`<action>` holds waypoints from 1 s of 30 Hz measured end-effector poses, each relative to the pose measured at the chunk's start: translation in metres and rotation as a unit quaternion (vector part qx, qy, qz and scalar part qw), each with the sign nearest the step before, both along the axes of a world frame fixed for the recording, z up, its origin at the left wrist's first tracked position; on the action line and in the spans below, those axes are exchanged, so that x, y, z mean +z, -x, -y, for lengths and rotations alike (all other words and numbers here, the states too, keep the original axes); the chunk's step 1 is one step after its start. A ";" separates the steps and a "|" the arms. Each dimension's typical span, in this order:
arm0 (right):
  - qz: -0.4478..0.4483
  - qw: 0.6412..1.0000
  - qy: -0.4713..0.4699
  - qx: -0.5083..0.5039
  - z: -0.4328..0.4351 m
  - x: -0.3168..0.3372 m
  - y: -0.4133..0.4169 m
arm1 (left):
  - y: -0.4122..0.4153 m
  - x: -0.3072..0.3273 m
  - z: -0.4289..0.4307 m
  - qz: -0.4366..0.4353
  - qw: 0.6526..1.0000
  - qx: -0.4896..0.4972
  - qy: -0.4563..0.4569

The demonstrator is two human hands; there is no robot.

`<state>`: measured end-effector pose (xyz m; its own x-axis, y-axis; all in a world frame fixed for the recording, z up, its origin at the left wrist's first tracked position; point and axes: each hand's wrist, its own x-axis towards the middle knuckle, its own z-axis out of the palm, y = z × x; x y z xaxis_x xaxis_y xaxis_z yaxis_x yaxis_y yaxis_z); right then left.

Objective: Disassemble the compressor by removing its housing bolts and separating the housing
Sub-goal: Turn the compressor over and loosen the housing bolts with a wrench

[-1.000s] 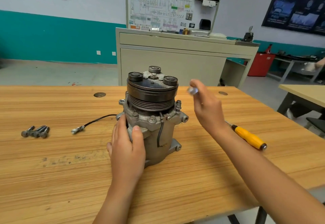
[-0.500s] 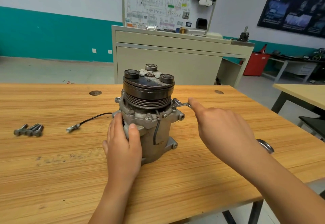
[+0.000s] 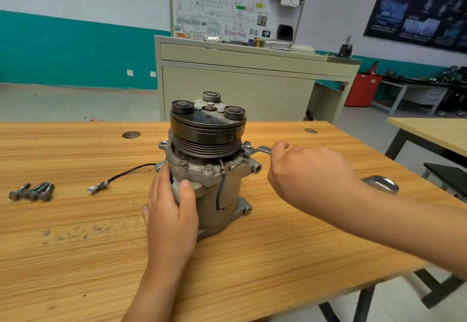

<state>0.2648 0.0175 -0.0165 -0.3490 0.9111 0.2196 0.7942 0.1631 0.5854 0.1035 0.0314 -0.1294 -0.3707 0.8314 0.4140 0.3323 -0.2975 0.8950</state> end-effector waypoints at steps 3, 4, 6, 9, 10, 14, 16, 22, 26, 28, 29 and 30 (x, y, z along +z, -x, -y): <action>0.048 0.998 0.006 0.030 -0.011 0.004 -0.015 | 0.001 -0.001 0.000 -0.001 1.000 0.001 -0.001; 0.065 0.997 0.011 0.046 -0.017 0.006 -0.019 | 0.001 0.000 0.000 0.001 1.000 0.000 -0.001; 0.086 0.993 0.024 0.077 -0.029 0.013 -0.027 | 0.000 0.000 0.001 0.004 1.000 -0.003 0.001; 0.090 0.990 0.050 0.101 -0.050 0.022 -0.035 | 0.000 -0.001 0.000 0.010 1.000 -0.005 -0.001; 0.088 0.988 0.049 0.116 -0.058 0.023 -0.036 | 0.000 -0.001 0.000 0.011 1.000 -0.003 -0.001; 0.052 0.979 0.018 0.197 -0.097 0.022 -0.026 | 0.000 -0.001 0.000 0.014 1.000 -0.003 0.000; 0.030 0.973 0.007 0.230 -0.111 0.014 -0.017 | 0.002 -0.002 0.000 0.010 1.000 -0.007 0.001; -0.211 0.928 -0.110 0.288 -0.095 -0.012 -0.033 | 0.002 -0.002 0.000 0.013 1.000 -0.011 0.004; -0.353 0.894 -0.114 0.251 -0.058 -0.011 -0.043 | 0.002 -0.002 0.000 0.026 1.000 -0.014 0.007; -0.299 0.924 -0.085 0.222 -0.040 -0.013 -0.044 | 0.002 -0.002 0.000 0.026 1.000 -0.014 0.008; -0.259 0.945 -0.066 0.187 -0.032 -0.013 -0.044 | 0.002 -0.002 0.000 0.027 0.999 -0.016 0.009; -0.221 0.962 -0.055 0.151 -0.027 -0.014 -0.043 | 0.001 -0.002 0.000 0.028 0.999 -0.018 0.008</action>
